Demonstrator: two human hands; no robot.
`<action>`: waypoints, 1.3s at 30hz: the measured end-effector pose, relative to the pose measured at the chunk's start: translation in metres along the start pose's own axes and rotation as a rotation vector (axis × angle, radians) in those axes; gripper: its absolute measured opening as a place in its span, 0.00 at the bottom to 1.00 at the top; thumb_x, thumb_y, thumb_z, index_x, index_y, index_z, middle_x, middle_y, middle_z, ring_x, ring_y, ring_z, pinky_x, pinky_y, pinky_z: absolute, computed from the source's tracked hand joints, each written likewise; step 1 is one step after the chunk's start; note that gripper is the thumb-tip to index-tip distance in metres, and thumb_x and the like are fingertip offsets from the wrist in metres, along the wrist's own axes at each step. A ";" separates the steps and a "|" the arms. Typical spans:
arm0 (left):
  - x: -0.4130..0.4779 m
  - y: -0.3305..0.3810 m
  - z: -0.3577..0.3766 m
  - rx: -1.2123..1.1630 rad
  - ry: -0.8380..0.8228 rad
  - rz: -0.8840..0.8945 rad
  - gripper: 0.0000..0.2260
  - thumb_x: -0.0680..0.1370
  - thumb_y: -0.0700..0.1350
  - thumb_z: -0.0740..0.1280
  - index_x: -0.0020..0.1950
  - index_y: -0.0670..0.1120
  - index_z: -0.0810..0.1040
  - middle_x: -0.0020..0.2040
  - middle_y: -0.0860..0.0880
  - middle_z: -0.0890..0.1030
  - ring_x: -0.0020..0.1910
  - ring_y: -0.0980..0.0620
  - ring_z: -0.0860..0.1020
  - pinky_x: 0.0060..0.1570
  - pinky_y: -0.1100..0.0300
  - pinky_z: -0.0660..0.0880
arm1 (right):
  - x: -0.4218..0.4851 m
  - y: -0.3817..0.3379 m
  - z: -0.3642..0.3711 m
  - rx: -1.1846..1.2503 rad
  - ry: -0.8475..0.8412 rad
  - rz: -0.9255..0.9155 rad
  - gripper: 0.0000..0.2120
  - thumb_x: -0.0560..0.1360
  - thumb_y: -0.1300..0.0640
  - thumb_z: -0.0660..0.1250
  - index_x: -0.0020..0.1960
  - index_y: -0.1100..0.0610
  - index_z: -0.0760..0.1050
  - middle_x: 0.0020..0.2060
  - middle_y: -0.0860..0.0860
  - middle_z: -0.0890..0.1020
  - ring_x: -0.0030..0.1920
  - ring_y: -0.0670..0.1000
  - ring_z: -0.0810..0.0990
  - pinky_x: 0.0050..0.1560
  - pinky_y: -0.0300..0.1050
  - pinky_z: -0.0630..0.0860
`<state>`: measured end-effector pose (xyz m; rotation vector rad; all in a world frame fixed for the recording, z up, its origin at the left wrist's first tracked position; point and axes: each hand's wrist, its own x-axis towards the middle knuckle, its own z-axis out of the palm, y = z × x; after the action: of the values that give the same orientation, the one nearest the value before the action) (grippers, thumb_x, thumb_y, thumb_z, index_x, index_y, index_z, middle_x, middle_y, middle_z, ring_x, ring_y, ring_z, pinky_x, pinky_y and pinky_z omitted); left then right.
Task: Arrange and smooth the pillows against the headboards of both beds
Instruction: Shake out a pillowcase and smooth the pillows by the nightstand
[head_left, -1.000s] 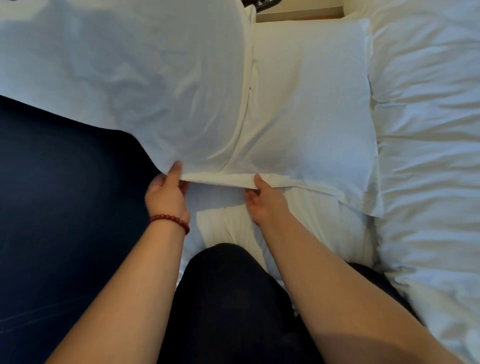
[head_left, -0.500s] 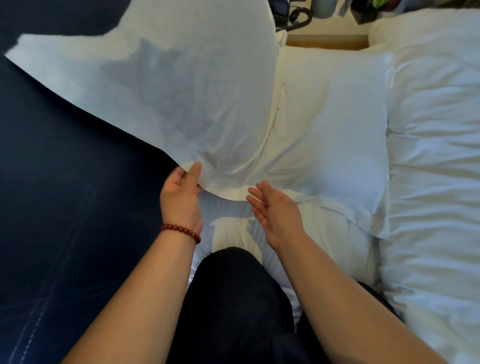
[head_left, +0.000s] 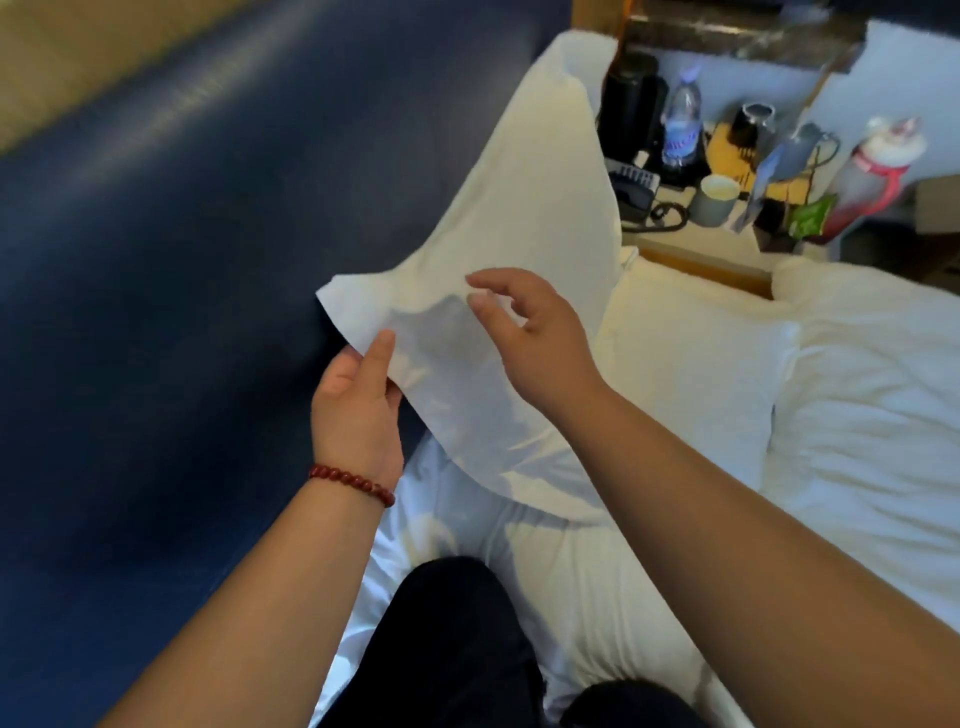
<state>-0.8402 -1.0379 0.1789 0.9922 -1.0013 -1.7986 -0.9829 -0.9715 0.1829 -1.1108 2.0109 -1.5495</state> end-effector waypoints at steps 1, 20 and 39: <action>-0.002 0.006 0.003 -0.009 0.022 -0.017 0.06 0.80 0.43 0.66 0.55 0.45 0.81 0.52 0.48 0.85 0.54 0.52 0.83 0.55 0.58 0.79 | 0.008 -0.003 0.001 -0.089 -0.060 -0.083 0.12 0.81 0.51 0.63 0.63 0.50 0.77 0.62 0.45 0.78 0.62 0.42 0.75 0.62 0.30 0.67; -0.036 0.036 0.000 -0.030 0.429 -0.276 0.07 0.82 0.45 0.63 0.51 0.44 0.79 0.49 0.47 0.84 0.49 0.50 0.82 0.54 0.56 0.75 | 0.126 0.014 -0.038 -1.121 -0.579 -0.273 0.27 0.81 0.36 0.42 0.78 0.41 0.51 0.79 0.44 0.50 0.79 0.52 0.45 0.75 0.61 0.45; -0.012 0.036 0.086 1.158 0.005 0.574 0.14 0.83 0.44 0.56 0.66 0.45 0.76 0.65 0.50 0.77 0.64 0.56 0.72 0.64 0.65 0.65 | 0.084 0.022 -0.041 -0.833 -0.787 -0.735 0.35 0.76 0.40 0.41 0.76 0.55 0.63 0.76 0.53 0.65 0.76 0.56 0.62 0.73 0.59 0.61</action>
<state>-0.9029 -1.0179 0.2461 1.1472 -2.1359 -0.6459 -1.0715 -1.0074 0.1903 -2.4740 1.7057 -0.2162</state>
